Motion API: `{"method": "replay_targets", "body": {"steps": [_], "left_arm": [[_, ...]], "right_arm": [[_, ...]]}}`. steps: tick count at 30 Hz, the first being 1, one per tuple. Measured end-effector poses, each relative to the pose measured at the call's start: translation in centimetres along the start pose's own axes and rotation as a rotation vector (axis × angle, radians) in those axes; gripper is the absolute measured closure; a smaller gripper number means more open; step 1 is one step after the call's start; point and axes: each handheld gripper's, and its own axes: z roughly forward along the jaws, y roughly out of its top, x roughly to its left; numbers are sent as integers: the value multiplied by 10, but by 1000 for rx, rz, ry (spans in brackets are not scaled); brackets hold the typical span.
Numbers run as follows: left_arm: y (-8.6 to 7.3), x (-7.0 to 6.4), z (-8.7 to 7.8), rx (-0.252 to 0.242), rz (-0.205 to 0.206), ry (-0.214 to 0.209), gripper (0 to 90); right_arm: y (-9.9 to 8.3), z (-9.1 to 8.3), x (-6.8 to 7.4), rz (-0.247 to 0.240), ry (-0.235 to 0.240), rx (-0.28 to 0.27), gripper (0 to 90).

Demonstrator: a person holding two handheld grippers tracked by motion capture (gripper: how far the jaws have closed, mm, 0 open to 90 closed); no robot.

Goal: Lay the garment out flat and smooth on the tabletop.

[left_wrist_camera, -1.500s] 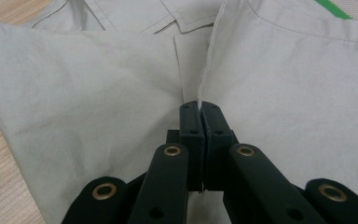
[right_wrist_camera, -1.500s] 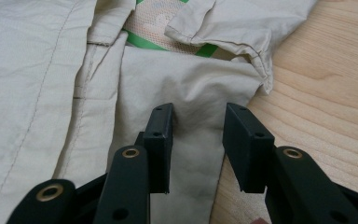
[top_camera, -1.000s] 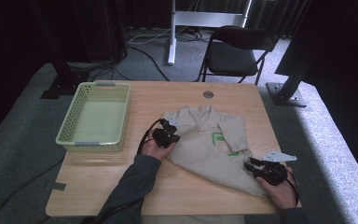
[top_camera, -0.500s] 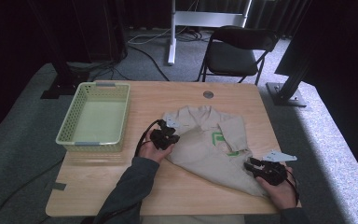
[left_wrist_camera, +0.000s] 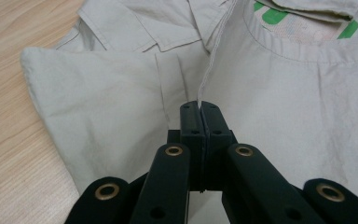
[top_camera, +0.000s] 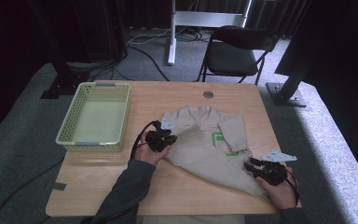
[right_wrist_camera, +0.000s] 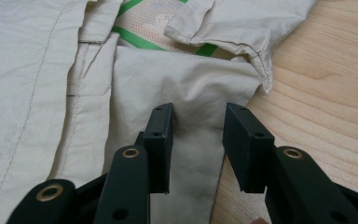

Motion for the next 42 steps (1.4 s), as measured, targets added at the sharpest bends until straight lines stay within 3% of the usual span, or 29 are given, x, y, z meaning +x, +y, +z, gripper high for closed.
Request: {"method": "replay_targets", "body": {"steps": [31,42], "left_arm": [[-27,7,-22,-6,-83,-51,900],[-41,1,-29,-18,-98,-60,899]], "right_arm": [[0,0,0,1,-2,0,624],[0,0,0,1,-2,0,624]]}}
